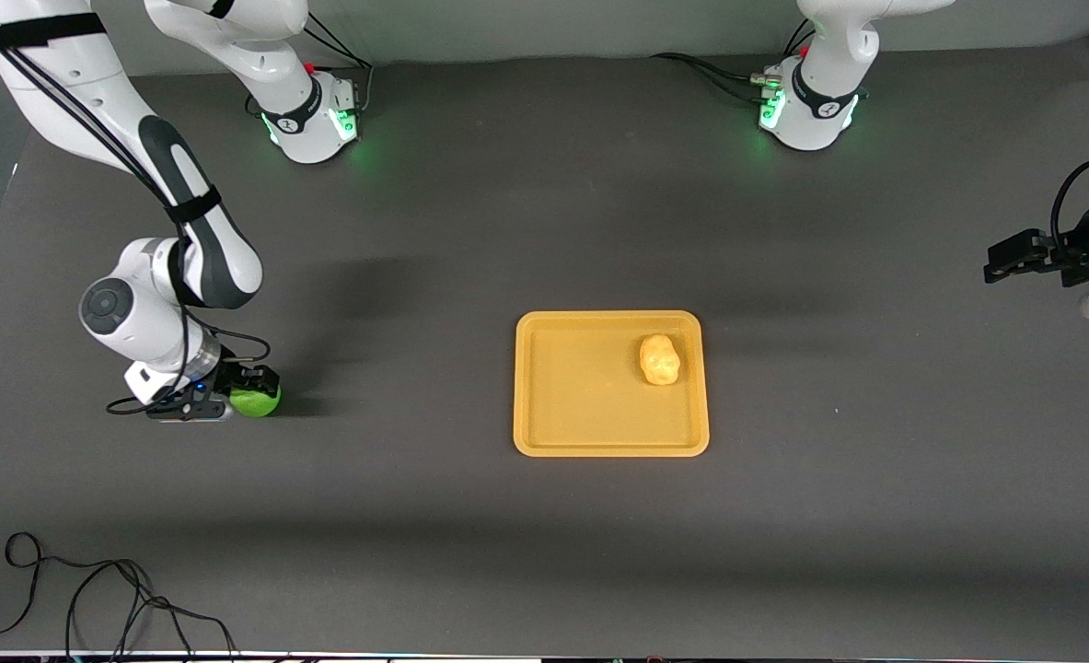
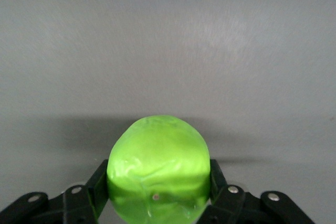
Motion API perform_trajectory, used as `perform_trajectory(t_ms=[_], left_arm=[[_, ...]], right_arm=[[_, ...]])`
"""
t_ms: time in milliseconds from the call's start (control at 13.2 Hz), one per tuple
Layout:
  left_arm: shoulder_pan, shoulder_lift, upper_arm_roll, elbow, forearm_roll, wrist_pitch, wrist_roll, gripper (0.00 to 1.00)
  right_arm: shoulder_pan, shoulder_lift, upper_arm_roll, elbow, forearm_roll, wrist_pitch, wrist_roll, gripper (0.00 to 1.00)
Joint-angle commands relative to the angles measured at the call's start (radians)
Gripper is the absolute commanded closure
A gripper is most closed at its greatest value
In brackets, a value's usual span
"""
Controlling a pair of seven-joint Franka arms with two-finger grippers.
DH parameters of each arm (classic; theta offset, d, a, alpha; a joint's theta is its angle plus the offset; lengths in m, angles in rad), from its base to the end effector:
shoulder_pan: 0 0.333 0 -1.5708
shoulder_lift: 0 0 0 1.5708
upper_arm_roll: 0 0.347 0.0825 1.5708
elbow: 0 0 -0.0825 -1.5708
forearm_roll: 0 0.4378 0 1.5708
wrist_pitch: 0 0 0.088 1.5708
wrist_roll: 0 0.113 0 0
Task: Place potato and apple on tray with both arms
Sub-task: 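Close the right gripper on the green apple and lift it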
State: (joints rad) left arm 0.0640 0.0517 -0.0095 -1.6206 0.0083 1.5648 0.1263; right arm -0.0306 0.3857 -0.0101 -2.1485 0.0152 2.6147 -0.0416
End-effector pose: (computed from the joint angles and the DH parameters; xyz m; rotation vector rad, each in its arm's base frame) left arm 0.6186 0.0348 0.5912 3.1331 -0.1132 -0.1691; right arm 0.6209 -0.0256 0.2055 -3.1379 0.0173 -0.1266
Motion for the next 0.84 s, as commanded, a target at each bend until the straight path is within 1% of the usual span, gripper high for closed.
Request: perform_trajectory(t_ms=[0, 76, 152, 304, 380, 532, 608, 760], left_arm=[[0.003, 0.000, -0.003, 0.008, 0.007, 0.003, -0.011, 0.05], [0.003, 0.000, -0.003, 0.008, 0.007, 0.006, -0.011, 0.02], [0.005, 0.000, -0.001, 0.008, 0.007, 0.017, -0.011, 0.00], [0.005, 0.000, 0.000, 0.008, 0.007, 0.021, -0.011, 0.00], [0.007, 0.000, 0.002, 0.008, 0.007, 0.026, -0.011, 0.01], [0.005, -0.003, 0.002, 0.008, 0.007, 0.026, -0.011, 0.01], [0.005, -0.001, 0.002, 0.008, 0.007, 0.027, -0.010, 0.02], [0.005, -0.001, 0.002, 0.007, 0.007, 0.029, -0.010, 0.02]], right_arm=[[0.003, -0.106, -0.001, 0.088, 0.002, -0.179, -0.024, 0.50], [0.006, -0.134, -0.001, 0.151, 0.002, -0.282, -0.024, 0.50], [0.008, -0.148, 0.001, 0.227, 0.002, -0.395, -0.024, 0.50], [0.029, -0.137, 0.001, 0.414, 0.002, -0.629, -0.018, 0.50], [0.050, -0.130, 0.001, 0.489, 0.002, -0.712, -0.008, 0.50], [0.124, -0.123, -0.001, 0.583, -0.006, -0.795, 0.070, 0.51], [0.170, -0.116, -0.001, 0.607, -0.006, -0.814, 0.144, 0.51], [0.298, -0.093, -0.001, 0.648, -0.006, -0.832, 0.314, 0.51]])
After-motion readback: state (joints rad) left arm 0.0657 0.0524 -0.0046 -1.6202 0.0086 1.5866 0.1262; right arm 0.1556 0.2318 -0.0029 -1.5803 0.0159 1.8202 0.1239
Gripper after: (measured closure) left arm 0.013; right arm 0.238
